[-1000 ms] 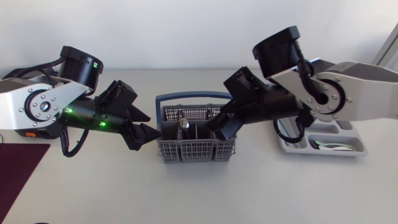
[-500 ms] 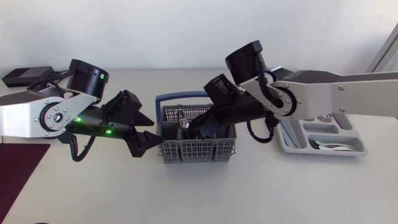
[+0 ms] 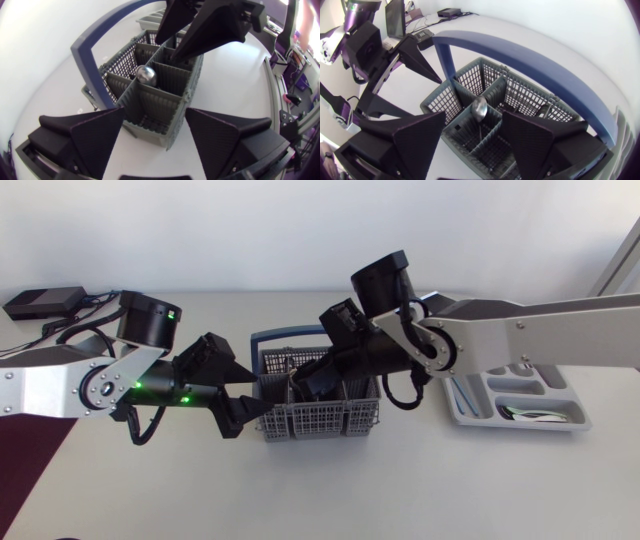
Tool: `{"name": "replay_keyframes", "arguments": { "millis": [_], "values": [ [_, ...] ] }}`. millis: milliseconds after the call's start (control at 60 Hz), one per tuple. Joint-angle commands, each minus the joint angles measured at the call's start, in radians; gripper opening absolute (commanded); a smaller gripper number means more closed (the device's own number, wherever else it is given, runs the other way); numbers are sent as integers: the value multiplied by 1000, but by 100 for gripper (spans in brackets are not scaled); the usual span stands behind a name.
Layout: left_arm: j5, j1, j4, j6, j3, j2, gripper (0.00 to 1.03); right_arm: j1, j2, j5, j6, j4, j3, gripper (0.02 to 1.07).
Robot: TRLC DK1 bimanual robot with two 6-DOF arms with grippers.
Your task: Unload the cutlery basket into the drawer organizer.
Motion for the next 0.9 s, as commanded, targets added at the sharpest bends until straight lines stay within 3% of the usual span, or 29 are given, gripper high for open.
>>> {"name": "replay_keyframes", "arguments": {
  "millis": [0, 117, 200, 617, 883],
  "values": [
    [9, -24, 32, -7, -41, 18, 85, 13, 13, 11, 30, 36, -30, 72],
    [7, -38, 58, -21, -47, 20, 85, 33, 33, 35, 33, 65, -36, 69],
    [7, -36, 66, -29, -45, 23, 85, 43, 50, 37, 35, 88, -41, 61],
    [7, -56, 95, -43, -36, 82, 85, 73, 86, 153, 52, 143, -72, 60],
    [7, -55, 100, -44, -28, 104, 85, 76, 122, 170, 67, 177, -69, 59]
  ]
}}
